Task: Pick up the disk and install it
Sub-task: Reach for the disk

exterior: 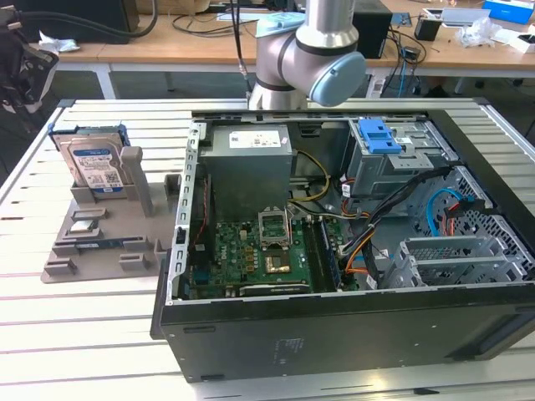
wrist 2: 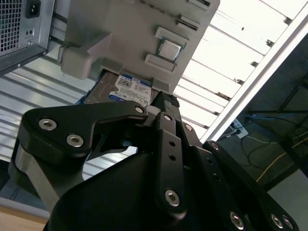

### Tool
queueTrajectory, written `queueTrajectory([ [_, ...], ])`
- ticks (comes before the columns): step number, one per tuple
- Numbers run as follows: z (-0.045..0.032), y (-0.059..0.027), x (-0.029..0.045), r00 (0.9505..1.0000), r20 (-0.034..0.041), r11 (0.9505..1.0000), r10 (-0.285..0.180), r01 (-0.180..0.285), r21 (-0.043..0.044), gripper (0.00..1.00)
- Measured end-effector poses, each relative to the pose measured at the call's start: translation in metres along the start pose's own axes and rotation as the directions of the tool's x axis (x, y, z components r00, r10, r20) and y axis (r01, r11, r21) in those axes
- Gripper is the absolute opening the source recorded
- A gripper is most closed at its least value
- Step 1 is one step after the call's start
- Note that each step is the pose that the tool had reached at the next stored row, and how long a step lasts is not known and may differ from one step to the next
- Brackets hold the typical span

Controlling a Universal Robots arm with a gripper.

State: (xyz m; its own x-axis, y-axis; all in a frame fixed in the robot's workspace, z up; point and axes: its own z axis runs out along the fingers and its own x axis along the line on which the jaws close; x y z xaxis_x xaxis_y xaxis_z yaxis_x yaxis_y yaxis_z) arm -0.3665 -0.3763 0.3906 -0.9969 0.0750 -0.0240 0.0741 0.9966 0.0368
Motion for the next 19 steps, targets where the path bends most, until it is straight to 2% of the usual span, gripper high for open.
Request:
queueTrajectory([
  [3,0.0016,0.0118,0.001,1.0,0.0007,1.0,0.0,0.0,0.0082,0.11],
  [7,0.0042,0.0217,0.0017,1.0,0.0024,0.9995,-0.001,0.001,0.0301,0.11],
  [8,0.0045,0.0231,0.0019,1.0,0.0024,0.9995,-0.001,0.001,0.0324,0.11],
  [19,0.0049,0.0242,0.0019,1.0,0.0024,0.9995,-0.001,0.001,0.0324,0.11],
])
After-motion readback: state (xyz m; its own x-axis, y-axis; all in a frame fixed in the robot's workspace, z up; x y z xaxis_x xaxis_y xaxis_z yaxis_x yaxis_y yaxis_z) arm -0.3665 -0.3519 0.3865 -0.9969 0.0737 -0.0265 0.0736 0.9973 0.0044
